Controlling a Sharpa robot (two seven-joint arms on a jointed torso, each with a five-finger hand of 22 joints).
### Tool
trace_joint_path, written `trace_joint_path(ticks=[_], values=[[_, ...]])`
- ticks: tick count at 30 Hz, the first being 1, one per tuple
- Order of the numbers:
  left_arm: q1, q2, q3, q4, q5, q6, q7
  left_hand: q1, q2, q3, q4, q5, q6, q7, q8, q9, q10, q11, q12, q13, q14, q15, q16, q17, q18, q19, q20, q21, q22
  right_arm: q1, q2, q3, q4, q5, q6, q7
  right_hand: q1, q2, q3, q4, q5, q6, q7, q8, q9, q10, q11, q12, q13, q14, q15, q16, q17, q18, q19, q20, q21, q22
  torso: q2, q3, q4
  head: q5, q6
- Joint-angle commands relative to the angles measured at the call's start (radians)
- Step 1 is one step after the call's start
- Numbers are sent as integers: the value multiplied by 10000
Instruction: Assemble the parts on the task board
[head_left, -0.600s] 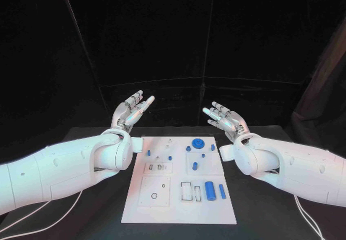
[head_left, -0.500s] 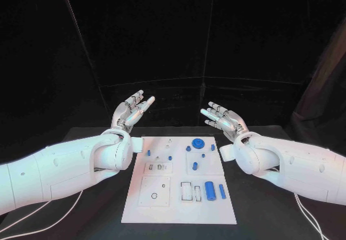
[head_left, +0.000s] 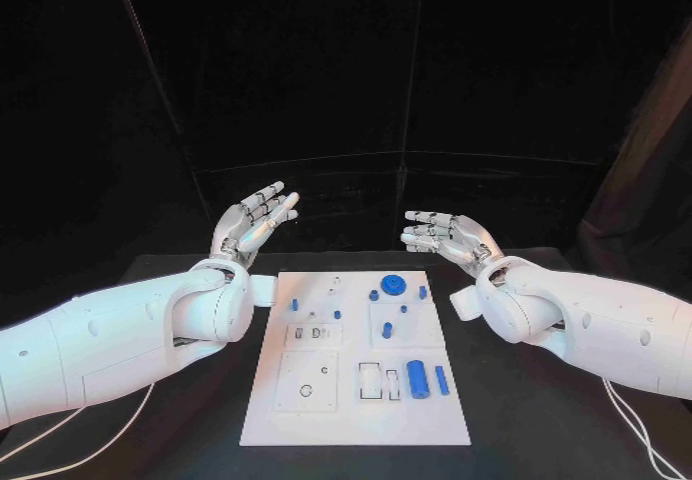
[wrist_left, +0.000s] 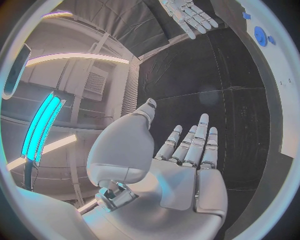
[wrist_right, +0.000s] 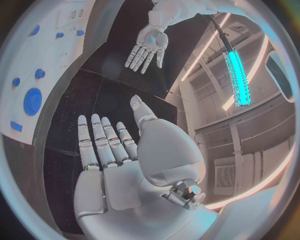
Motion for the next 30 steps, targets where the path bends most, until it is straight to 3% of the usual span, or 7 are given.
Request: trace_joint_path(ticks=[1, 4, 6, 9, 18, 24, 30], values=[[19, -124, 4, 108, -338, 777, 24, 226, 73, 14, -160, 35, 1181, 1354, 285, 137, 2132, -76, 515, 215, 1205, -150, 492, 174, -48, 2188, 1, 843, 432, 33, 15, 16, -101, -1865, -151, 126, 632, 105, 296, -674, 21, 3441, 765, 437, 141, 3045, -280, 283, 36, 3161, -428, 398, 46, 525, 2126, -199, 936, 260, 18, -17, 23, -26, 28], [19, -302, 1, 240, -639, 982, -34, 482, 83, -11, -431, 115, 3009, 1166, 712, 320, 4098, -412, 1103, 369, 2648, -575, 1102, 389, 296, 3932, -65, 1621, 742, 93, 20, 24, -163, -2855, -44, -121, 648, 102, 377, -838, 50, 3763, 662, 368, 102, 3445, -451, 193, 46, 4288, -734, 743, 256, 545, 2574, -427, 1155, 303, 132, -1, 52, -27, 80], [19, -402, 0, 329, -905, 1120, -85, 716, 90, 18, -661, -47, 4261, 925, 1067, 450, 4967, -669, 1397, 448, 3527, -875, 1464, 574, 319, 4735, -220, 1985, 865, 164, 45, 28, -224, -3539, 54, -335, 560, 34, 409, -931, 539, 4143, 531, 439, 124, 3913, -572, 233, 59, 4536, -904, 691, 242, 511, 3110, -623, 1474, 421, 222, 2, 69, -38, 110], [19, -543, -2, 517, -1326, 1331, -176, 989, 74, 81, -954, 19, 5008, 647, 1269, 466, 5974, -1001, 1577, 497, 4572, -1253, 1831, 894, 405, 5584, -607, 2303, 945, 301, 96, 33, -365, -4755, 286, -768, 447, -48, 491, -1087, 664, 4539, 393, 467, 123, 4487, -819, 196, 50, 5474, -1208, 957, 384, 516, 3935, -1035, 2077, 684, 333, 2, 122, -118, 124], [18, -1097, -3, 1662, -1674, 1630, -372, 1084, 28, 140, -1219, 34, 5256, 559, 931, 219, 6414, -1143, 1036, 278, 5284, -1469, 1845, 1419, 364, 6361, -872, 2432, 890, 717, 372, 58, -653, -8530, 1053, -2429, 417, -318, 643, -1444, 549, 5108, 123, 291, 97, 5298, -1189, -171, 72, 7884, -1816, 2292, 1299, 485, 5377, -1858, 4014, 1720, 862, -64, 273, -278, 340], [14, -1215, -7, 2203, -808, 1649, -479, 938, 116, 119, -1173, 34, 5289, 608, 814, 174, 6470, -1094, 857, 225, 5092, -1392, 1576, 1469, 350, 6258, -810, 2276, 782, 805, 646, 69, -739, -10534, 1480, -3445, 266, -465, 820, -1430, 322, 5236, 25, 38, 84, 5513, -1265, -370, 75, 7943, -1889, 3166, 2077, 469, 5133, -1958, 4971, 2348, 1088, -129, 382, -352, 389], [12, -1232, -12, 2368, -509, 1718, -537, 864, 166, 107, -1170, 33, 5318, 632, 733, 163, 6516, -1059, 741, 205, 4917, -1331, 1352, 1479, 350, 6158, -750, 2156, 699, 887, 852, 76, -774, -11830, 1738, -4107, 72, -586, 966, -1409, 154, 5225, -35, -158, 89, 5307, -1277, -381, 69, 7969, -1881, 4738, 3079, 480, 5179, -1956, 5913, 2928, 1329, -147, 458, -379, 449]])
